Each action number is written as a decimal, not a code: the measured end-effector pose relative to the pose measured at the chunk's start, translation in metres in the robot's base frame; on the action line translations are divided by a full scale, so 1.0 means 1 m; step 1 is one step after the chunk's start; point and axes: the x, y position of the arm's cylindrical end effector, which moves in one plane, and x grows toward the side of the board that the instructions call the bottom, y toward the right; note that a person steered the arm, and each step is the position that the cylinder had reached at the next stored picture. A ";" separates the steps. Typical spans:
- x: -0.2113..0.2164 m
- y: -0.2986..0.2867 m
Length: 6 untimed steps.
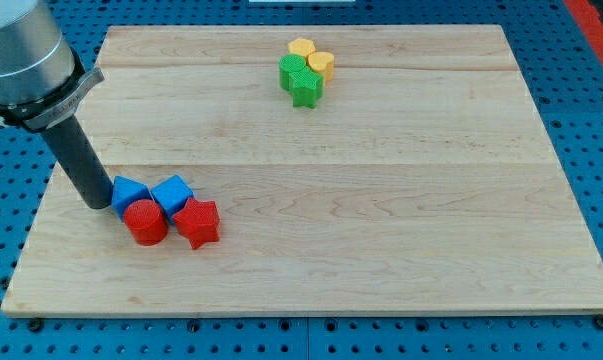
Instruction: Separate yellow blocks and green blocks from each other
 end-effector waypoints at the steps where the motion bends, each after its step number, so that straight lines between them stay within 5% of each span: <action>1: 0.000 0.000; 2: -0.011 0.000; 4: -0.137 0.025; 6: -0.226 0.136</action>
